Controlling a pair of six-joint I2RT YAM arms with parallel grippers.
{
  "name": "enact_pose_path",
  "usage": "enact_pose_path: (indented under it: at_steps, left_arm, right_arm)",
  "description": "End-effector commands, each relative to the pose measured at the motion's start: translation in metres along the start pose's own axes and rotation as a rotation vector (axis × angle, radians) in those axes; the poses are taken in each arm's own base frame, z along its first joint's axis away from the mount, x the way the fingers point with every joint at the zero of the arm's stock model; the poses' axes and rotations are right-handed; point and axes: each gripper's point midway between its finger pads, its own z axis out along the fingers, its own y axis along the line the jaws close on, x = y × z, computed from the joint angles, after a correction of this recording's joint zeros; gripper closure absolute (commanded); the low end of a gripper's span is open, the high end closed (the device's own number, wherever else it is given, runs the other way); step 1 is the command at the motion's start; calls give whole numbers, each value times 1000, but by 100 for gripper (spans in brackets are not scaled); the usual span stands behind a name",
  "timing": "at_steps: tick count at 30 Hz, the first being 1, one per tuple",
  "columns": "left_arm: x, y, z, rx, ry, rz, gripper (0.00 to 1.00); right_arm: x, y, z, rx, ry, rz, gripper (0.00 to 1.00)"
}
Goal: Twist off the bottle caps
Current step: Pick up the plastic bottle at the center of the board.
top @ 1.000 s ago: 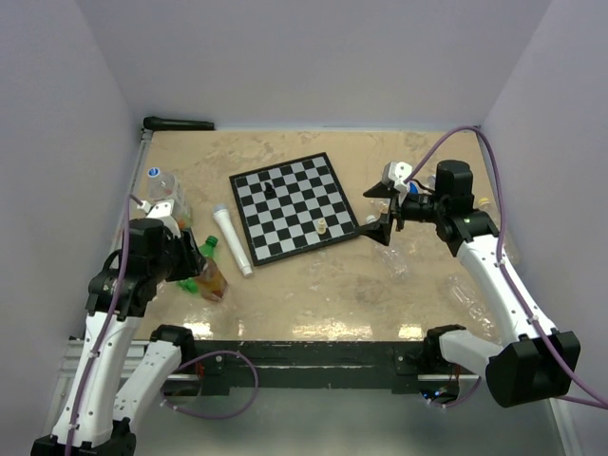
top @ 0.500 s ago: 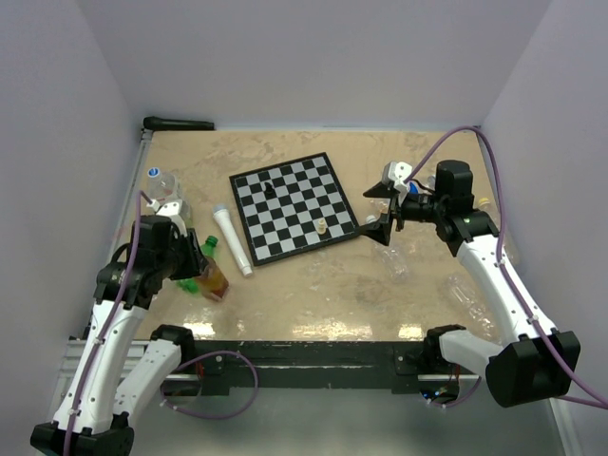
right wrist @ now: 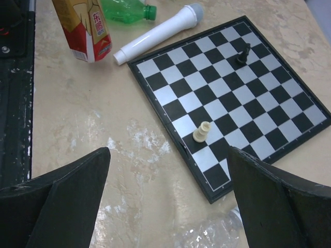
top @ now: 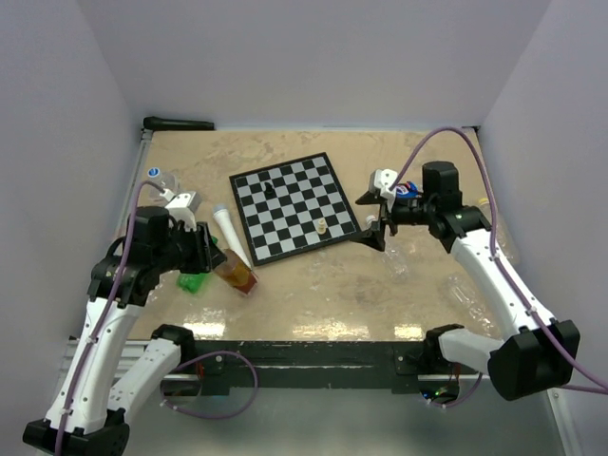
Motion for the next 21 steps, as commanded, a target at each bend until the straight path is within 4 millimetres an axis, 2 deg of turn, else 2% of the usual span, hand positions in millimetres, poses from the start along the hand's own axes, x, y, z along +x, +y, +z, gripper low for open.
enact_pose_path:
  at_steps: [1, 3, 5, 12, 21]
  left_arm:
    - [-17, -53, -7, 272, -27, 74, 100]
    - [-20, -75, -8, 395, -28, 86, 100]
    - [-24, -88, -3, 461, -35, 94, 100]
    - [-36, -113, 29, 563, -59, 119, 100]
    - [-55, -145, 60, 625, -110, 152, 100]
  right_arm:
    - [-17, 10, 8, -59, 44, -110, 2]
    - [-20, 18, 11, -100, 66, -126, 2]
    - [-19, 30, 10, -153, 101, -112, 2]
    - [-28, 41, -2, -168, 120, -118, 2]
    - [-20, 41, -2, -127, 124, -70, 2]
